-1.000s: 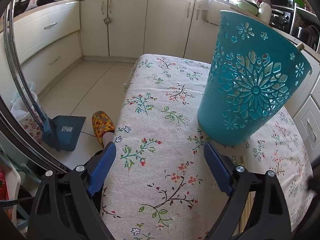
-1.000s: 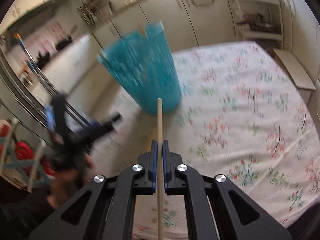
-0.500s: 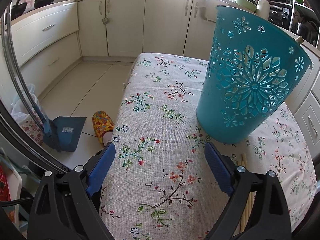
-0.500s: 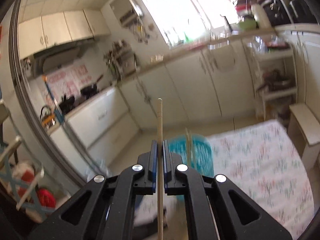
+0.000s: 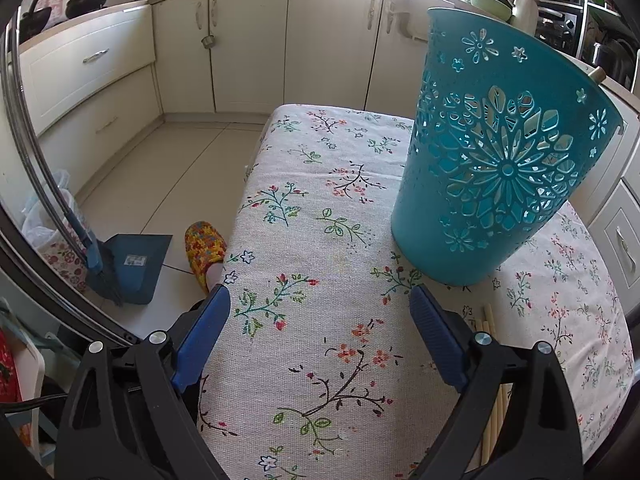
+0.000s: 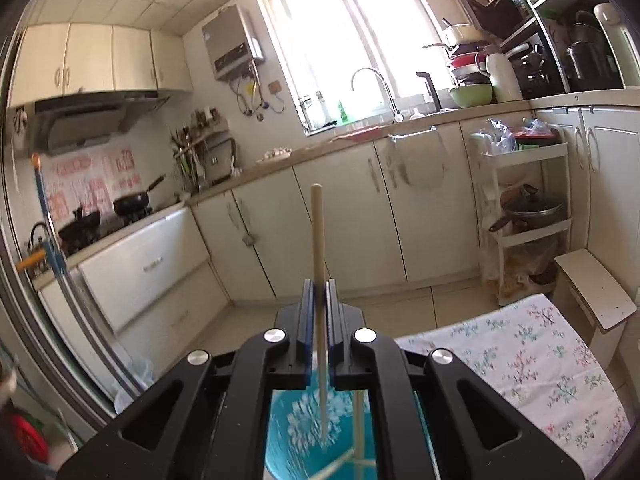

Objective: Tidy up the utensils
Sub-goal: 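Raise the chopstick over the teal basket and open the right gripper, then lower the right gripper back toward the loose chopsticks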

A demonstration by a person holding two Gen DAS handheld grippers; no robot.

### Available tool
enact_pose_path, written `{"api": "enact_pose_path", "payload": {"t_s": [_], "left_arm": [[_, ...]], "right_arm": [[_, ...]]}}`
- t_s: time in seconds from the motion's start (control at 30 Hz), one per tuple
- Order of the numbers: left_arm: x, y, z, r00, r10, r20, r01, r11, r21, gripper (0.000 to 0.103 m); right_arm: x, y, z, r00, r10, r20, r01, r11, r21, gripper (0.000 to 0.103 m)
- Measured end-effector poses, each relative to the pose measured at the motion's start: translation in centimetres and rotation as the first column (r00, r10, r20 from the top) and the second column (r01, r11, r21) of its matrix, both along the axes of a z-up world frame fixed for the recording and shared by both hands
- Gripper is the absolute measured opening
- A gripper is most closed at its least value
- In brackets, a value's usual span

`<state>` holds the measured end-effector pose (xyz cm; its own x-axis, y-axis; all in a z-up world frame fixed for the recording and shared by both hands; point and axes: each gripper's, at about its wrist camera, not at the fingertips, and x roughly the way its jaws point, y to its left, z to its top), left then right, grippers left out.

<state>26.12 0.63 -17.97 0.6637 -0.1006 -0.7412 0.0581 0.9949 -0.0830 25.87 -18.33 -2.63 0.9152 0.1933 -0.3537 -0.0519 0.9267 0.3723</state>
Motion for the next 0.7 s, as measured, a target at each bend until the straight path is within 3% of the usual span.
{"api": "enact_pose_path", "payload": {"t_s": [0.07, 0.17, 0.27, 0.43, 0.57, 0.63, 0.7], "left_arm": [[0.0, 0.0, 0.0, 1.000, 0.000, 0.000, 0.000, 1.000, 0.002, 0.087], [0.1, 0.1, 0.0, 1.000, 0.006, -0.003, -0.006, 1.000, 0.002, 0.087], [0.1, 0.1, 0.0, 1.000, 0.013, -0.003, -0.013, 1.000, 0.004, 0.087], [0.2, 0.1, -0.1, 1.000, 0.023, -0.007, -0.023, 1.000, 0.013, 0.088], [0.2, -0.1, -0.2, 0.999, 0.031, -0.012, -0.030, 0.999, 0.024, 0.088], [0.2, -0.1, -0.2, 0.999, 0.034, -0.013, -0.034, 0.999, 0.028, 0.088], [0.3, -0.2, -0.2, 0.999, 0.040, -0.014, -0.040, 0.999, 0.032, 0.088]], "right_arm": [[-1.9, -0.1, -0.2, 1.000, 0.013, -0.005, -0.013, 1.000, -0.022, 0.007], [-5.0, -0.2, -0.1, 1.000, 0.021, -0.001, -0.021, 0.997, -0.070, 0.016], [-8.0, -0.6, -1.0, 0.999, 0.024, -0.025, -0.028, 0.990, -0.139, 0.017], [-12.1, -2.2, -4.9, 0.987, -0.015, -0.157, -0.007, 0.991, -0.135, 0.020], [-14.9, -2.6, -10.1, 0.954, -0.061, -0.294, 0.020, 0.990, -0.142, 0.026], [-14.6, -2.6, -12.0, 0.922, -0.031, -0.385, -0.001, 0.997, -0.082, 0.026], [-13.8, -1.9, -12.2, 0.915, 0.027, -0.403, -0.052, 0.997, -0.051, 0.026]]}}
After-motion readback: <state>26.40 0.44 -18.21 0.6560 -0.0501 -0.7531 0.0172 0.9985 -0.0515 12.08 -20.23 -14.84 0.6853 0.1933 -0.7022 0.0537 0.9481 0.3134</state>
